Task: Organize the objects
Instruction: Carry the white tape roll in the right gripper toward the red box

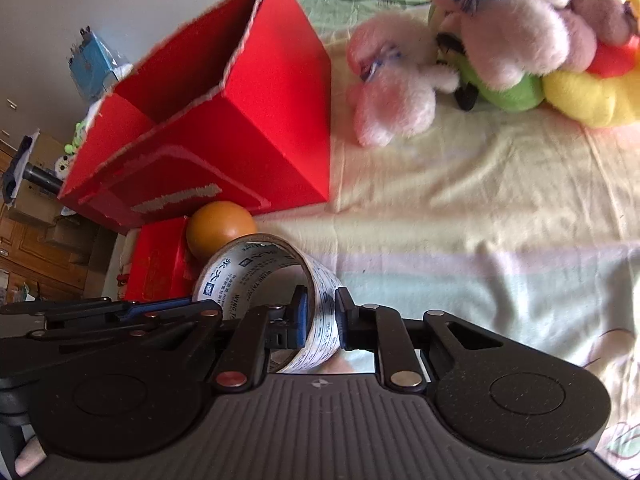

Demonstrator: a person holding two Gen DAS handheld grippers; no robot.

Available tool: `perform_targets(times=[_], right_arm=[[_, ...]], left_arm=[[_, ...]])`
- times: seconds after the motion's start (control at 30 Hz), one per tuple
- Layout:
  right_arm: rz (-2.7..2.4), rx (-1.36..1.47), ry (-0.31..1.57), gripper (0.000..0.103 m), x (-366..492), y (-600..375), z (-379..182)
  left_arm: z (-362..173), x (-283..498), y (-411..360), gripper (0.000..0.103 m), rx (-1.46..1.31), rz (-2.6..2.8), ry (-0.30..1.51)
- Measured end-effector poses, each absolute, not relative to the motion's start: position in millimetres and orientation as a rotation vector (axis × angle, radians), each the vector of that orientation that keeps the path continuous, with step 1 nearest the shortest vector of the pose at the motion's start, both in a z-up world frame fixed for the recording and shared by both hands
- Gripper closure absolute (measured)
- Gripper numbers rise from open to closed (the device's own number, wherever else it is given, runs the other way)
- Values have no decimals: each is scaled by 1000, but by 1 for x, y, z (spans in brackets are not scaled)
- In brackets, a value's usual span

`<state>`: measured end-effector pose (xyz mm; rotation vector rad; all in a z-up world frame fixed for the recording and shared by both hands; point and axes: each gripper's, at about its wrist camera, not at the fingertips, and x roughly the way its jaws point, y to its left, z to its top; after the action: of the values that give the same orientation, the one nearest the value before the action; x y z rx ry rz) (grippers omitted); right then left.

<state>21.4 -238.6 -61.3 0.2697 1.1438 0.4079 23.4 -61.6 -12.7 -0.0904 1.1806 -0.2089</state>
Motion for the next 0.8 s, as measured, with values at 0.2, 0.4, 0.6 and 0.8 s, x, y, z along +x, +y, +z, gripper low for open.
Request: perform_targets(times=[0.2,0.4,0.6,0.8], right_arm=[[401,264,1050,87,16,-261,-38],[409,340,919,87,14,-291,-6],[428,296,739,86,23,-286,28],[481,243,638,85,46,-258,52]], left_arm=[[14,19,-85,98,-47,-258,1094],[56,17,-103,98,-11,-305,946],[86,27,-102,98,12,-303,817],[107,43,-69,98,-22,-278,740]])
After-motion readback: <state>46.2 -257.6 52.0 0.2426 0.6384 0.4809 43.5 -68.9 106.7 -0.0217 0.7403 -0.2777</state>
